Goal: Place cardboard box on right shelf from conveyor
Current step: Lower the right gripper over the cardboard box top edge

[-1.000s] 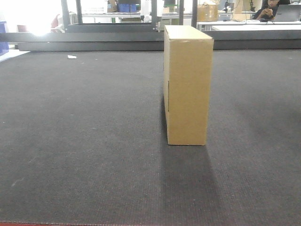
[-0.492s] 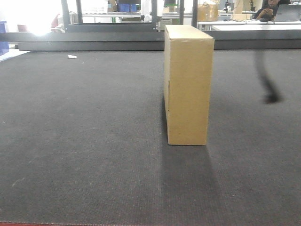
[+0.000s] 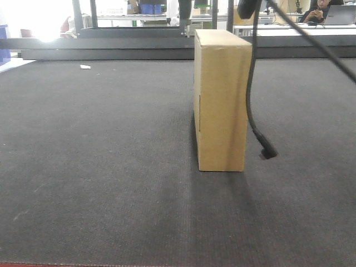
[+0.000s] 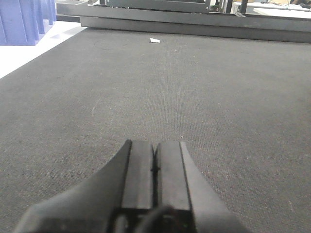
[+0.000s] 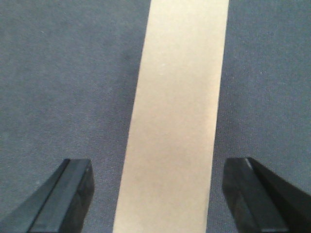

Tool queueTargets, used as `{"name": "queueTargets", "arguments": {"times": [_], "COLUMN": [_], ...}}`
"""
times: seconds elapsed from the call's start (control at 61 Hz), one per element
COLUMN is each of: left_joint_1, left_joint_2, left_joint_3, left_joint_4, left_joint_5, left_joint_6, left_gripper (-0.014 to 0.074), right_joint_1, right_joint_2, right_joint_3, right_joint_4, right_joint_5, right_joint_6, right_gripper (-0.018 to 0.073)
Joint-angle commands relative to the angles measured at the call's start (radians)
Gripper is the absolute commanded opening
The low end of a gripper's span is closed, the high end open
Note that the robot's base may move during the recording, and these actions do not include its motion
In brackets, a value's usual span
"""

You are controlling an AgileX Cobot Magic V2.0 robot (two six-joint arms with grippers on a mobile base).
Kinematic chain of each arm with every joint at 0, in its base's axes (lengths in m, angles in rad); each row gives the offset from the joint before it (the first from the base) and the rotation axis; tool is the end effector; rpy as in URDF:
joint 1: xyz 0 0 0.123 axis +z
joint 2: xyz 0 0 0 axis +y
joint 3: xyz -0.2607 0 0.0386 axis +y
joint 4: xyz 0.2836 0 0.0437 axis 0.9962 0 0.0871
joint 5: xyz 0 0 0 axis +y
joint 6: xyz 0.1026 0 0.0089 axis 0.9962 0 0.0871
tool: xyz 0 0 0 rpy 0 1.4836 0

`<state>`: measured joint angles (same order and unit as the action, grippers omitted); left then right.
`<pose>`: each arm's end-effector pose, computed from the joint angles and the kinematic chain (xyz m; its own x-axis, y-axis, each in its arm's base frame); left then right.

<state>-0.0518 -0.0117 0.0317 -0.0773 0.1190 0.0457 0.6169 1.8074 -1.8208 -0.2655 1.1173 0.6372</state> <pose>0.1259 -0.0075 0.1912 -0.0532 -0.0283 -0.9982 0.0593 0.9977 -0.0315 0.3692 0.2321 0.3305 -0.8244 0.0059 -0.5660 -0.0576 0.9939 0.0941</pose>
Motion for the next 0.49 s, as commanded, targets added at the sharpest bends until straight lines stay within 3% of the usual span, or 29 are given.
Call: {"name": "queueTargets", "arguments": {"times": [0.0,0.475], "left_joint_1": [0.001,0.001], "left_joint_2": [-0.015,-0.015], "left_joint_3": [0.010,0.010], "left_joint_4": [-0.006,-0.006], "left_joint_5": [-0.086,-0.086], "left_joint_6": [0.000,0.000], "left_gripper": [-0.0116,-0.0116], "right_joint_1": [-0.004,-0.032], "right_joint_2": [-0.042,0.048], "right_joint_3": [-0.038,-0.035], "right_joint_4": [-0.045,-0.042], "right_joint_5": [-0.035,-0.038], "right_joint_6": [0.008,0.006], "right_gripper": [0.0634,0.0604]}}
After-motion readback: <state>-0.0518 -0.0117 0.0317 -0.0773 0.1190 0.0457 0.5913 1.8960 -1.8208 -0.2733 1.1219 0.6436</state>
